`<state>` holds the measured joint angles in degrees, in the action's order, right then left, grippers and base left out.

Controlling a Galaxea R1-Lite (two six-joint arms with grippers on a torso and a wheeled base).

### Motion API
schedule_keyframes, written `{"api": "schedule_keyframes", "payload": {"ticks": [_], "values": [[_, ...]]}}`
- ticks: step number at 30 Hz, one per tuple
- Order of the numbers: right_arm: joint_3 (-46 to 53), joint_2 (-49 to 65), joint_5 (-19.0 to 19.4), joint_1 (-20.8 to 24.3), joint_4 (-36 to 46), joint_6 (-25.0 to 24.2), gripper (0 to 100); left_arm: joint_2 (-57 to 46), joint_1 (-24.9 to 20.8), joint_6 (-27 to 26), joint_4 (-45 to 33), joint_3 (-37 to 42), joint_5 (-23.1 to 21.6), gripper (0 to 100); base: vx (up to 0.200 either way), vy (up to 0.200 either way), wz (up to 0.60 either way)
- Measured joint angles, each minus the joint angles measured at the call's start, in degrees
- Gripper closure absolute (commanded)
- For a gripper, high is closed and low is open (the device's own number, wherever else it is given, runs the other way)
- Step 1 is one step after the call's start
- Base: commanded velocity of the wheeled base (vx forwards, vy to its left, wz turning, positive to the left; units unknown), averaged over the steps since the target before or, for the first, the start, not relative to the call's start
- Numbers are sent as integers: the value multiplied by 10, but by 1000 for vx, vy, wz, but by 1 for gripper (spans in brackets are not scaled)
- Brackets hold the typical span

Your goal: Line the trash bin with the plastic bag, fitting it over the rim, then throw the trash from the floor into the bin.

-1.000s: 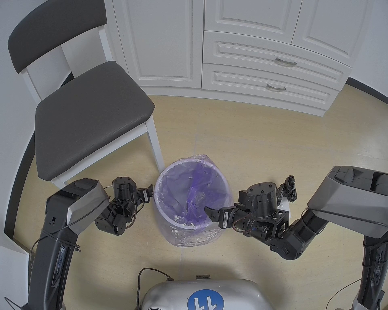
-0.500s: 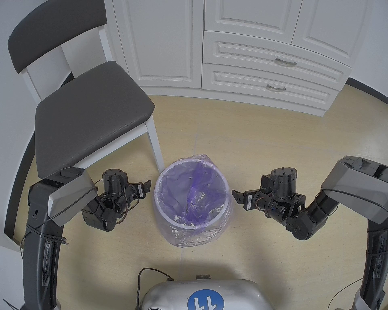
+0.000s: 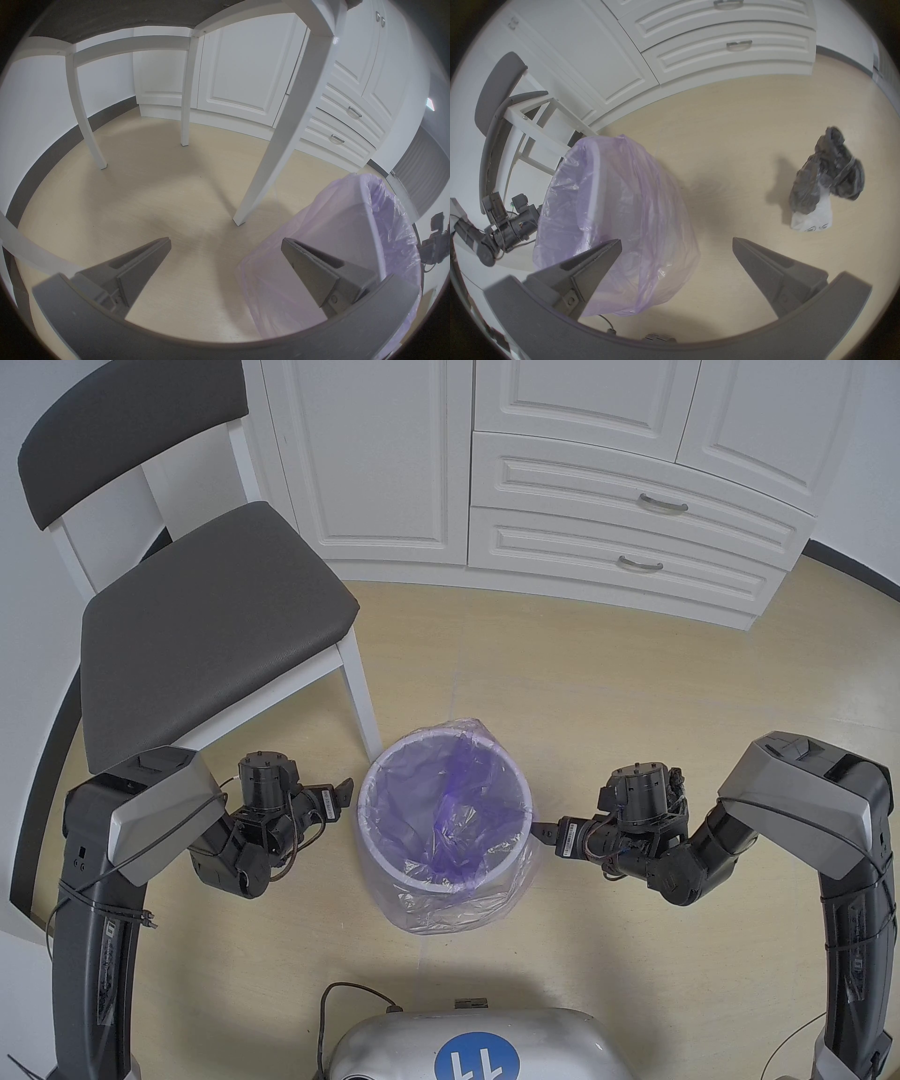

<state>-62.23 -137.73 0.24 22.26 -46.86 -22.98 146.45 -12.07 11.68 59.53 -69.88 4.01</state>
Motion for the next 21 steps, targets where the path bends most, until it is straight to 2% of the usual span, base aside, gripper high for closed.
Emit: {"api": "schedule_keyframes", "payload": {"ticks": [7,10,17,21], "values": [[-42,-37,34,-2,4,-56,0,8,-2,-1,-2,1,-1,0,0,0,0],[-70,-54,40,-3,33,-63,0,10,-2,-1,-2,2,-1,0,0,0,0],[-154,-93,37,-4,124,-67,0,10,0,-1,0,9,-1,0,0,0,0],[-202,-118,23,-4,168,-65,0,8,1,-1,0,9,-1,0,0,0,0]]}}
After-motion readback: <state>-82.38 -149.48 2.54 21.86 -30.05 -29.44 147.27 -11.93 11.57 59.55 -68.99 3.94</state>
